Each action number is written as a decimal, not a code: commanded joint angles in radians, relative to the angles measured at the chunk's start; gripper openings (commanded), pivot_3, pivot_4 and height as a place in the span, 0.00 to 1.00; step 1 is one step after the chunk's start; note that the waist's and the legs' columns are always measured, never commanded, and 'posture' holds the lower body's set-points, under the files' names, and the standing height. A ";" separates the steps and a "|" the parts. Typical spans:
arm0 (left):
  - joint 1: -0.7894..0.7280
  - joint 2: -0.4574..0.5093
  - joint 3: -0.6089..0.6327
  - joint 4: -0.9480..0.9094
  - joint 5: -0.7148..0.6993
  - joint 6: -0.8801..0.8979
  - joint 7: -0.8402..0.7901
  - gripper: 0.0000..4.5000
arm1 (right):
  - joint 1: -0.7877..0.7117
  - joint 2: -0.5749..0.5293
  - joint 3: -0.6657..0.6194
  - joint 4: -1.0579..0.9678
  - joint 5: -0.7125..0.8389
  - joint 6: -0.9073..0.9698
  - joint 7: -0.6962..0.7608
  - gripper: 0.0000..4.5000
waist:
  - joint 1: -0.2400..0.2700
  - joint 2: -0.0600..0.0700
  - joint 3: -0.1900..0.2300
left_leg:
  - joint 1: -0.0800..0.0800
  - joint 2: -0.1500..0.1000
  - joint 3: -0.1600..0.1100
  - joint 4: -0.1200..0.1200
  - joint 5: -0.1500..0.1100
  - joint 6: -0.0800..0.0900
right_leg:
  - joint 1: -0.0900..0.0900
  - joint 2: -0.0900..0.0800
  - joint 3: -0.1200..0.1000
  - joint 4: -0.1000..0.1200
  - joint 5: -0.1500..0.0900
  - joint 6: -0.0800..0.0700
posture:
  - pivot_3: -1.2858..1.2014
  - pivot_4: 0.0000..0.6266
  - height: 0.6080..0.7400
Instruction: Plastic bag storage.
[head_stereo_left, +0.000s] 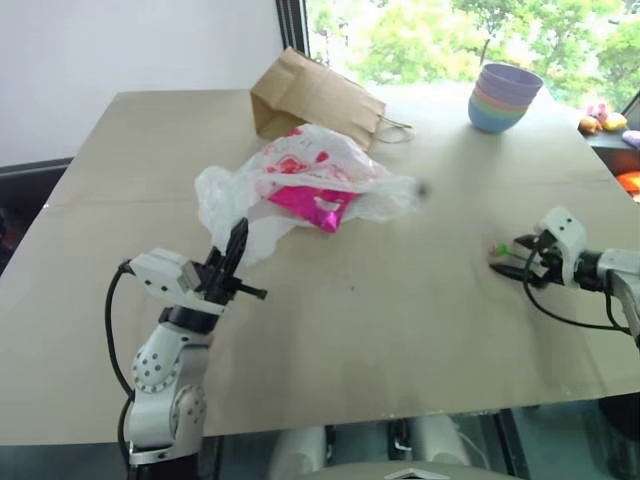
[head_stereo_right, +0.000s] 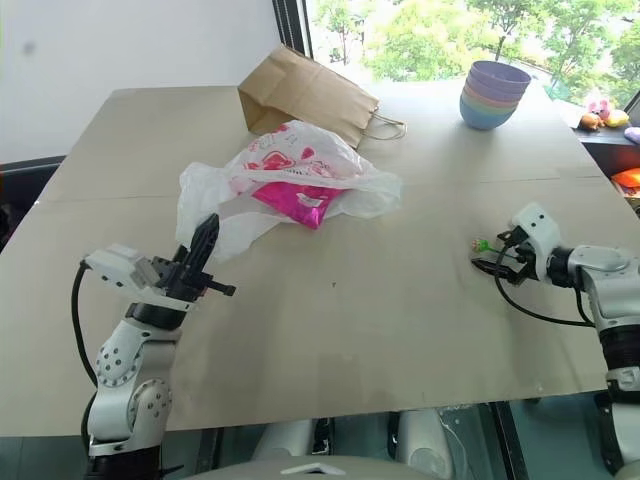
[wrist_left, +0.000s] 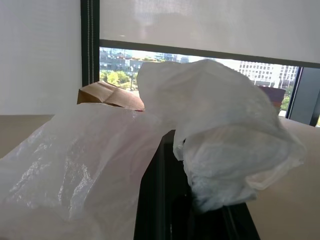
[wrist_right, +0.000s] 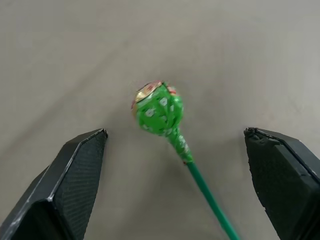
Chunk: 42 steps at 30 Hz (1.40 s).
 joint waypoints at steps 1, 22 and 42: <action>0.005 0.005 -0.006 -0.043 0.011 -0.007 0.008 0.00 | 0.005 -0.014 0.024 0.021 -0.026 0.042 0.030 0.72 | 0.002 -0.001 -0.001 | 0.000 0.000 0.000 0.000 0.000 0.000 | 0.001 0.000 0.000 0.000 0.000 0.000 | 0.52 0.24 1.00; 0.056 0.012 -0.051 -0.053 -0.031 -0.022 -0.089 0.00 | -0.292 0.441 0.227 -0.362 0.108 0.331 -0.057 0.02 | -0.013 0.001 0.000 | -0.001 0.003 -0.006 0.000 0.000 0.000 | 0.002 -0.001 -0.005 -0.001 0.000 0.000 | 0.52 0.24 1.00; 0.116 -0.032 -0.081 -0.060 -0.014 -0.075 -0.081 0.00 | -0.618 0.828 0.237 0.242 -0.125 -0.167 -0.296 0.74 | -0.014 0.001 0.002 | -0.016 0.002 -0.001 0.000 0.001 -0.002 | -0.012 -0.003 -0.007 0.001 0.000 0.000 | 0.52 0.24 1.00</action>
